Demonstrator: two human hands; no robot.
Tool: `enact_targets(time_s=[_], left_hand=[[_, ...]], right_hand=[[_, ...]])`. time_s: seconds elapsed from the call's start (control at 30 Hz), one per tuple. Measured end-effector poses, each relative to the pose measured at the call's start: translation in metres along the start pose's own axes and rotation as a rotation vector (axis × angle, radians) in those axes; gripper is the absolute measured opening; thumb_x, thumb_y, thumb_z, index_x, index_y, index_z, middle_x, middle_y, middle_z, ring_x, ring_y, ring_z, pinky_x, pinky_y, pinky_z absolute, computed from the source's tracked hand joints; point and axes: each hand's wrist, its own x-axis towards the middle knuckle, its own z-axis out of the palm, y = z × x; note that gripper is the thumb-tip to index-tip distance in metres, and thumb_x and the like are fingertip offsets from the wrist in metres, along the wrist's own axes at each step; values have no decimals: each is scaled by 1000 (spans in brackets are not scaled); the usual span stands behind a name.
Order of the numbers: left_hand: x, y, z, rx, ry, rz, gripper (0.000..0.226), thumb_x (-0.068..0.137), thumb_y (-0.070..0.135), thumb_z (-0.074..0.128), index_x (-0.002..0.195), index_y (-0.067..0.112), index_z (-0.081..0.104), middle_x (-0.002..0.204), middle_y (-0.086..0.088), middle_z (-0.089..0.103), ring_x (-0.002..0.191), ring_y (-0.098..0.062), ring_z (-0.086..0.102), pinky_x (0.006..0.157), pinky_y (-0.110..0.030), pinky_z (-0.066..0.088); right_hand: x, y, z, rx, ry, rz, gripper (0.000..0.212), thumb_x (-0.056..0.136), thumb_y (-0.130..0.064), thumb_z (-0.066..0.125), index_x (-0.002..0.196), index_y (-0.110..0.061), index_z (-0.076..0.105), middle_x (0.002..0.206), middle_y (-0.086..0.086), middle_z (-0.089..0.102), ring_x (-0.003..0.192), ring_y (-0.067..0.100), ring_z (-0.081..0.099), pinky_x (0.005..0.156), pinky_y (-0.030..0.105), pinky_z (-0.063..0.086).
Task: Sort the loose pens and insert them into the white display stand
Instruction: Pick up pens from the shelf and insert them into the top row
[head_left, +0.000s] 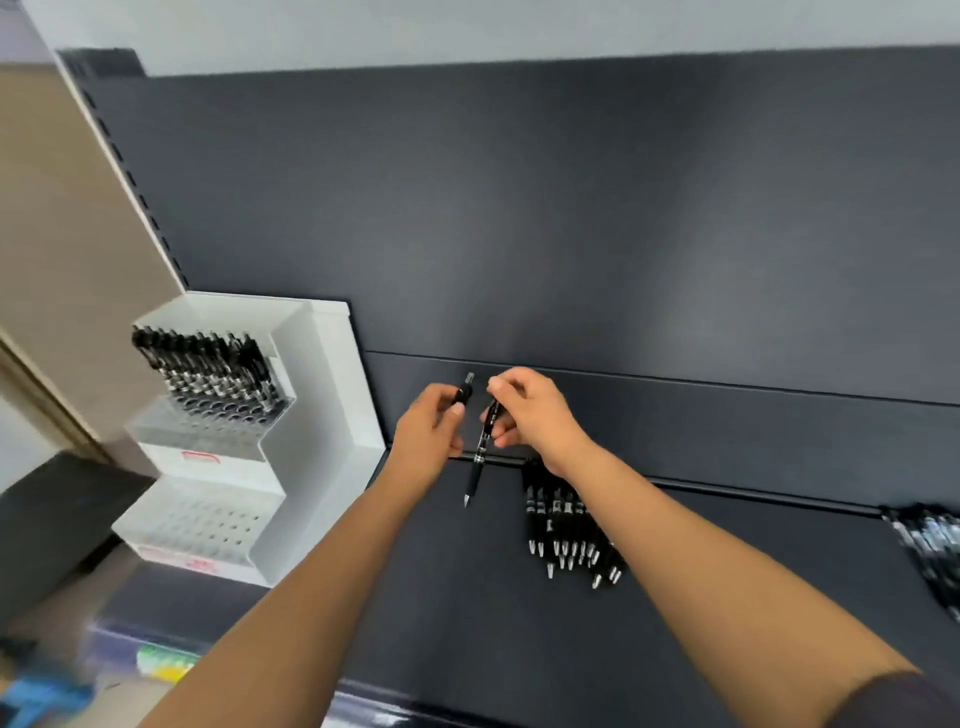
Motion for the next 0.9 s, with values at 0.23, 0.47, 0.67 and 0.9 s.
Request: enact_targets(time_s=[0.23, 0.47, 0.67, 0.9], left_hand=[[-12, 15, -74, 15, 106, 111, 50, 96, 5, 46, 140, 26, 34, 85, 4, 46, 56, -19, 61, 65, -33, 58], [-9, 15, -153, 148, 229, 267, 45, 95, 7, 45, 134, 30, 42, 83, 6, 54, 64, -6, 63, 66, -15, 49], [2, 4, -229, 152, 290, 277, 40, 88, 8, 60, 120, 27, 46, 73, 5, 52, 63, -15, 55, 58, -24, 43], [27, -9, -284, 117, 294, 322, 41, 87, 7, 60, 118, 30, 44, 93, 6, 55, 72, -21, 63, 64, -29, 49]], right_hand=[[3, -41, 61, 142, -91, -73, 21, 99, -21, 46, 88, -11, 60, 84, 20, 65, 50, 13, 63, 51, 23, 54], [12, -77, 127, 70, -148, -195, 15, 94, -18, 52, 85, -13, 64, 88, 17, 65, 52, 15, 65, 48, 22, 51], [20, -104, 195, -63, -73, -406, 12, 91, -13, 57, 83, -11, 65, 74, -3, 59, 49, 9, 60, 48, 20, 50], [37, -111, 247, -333, 9, -523, 10, 93, -19, 57, 88, -13, 64, 71, -7, 60, 57, 9, 63, 61, 31, 57]])
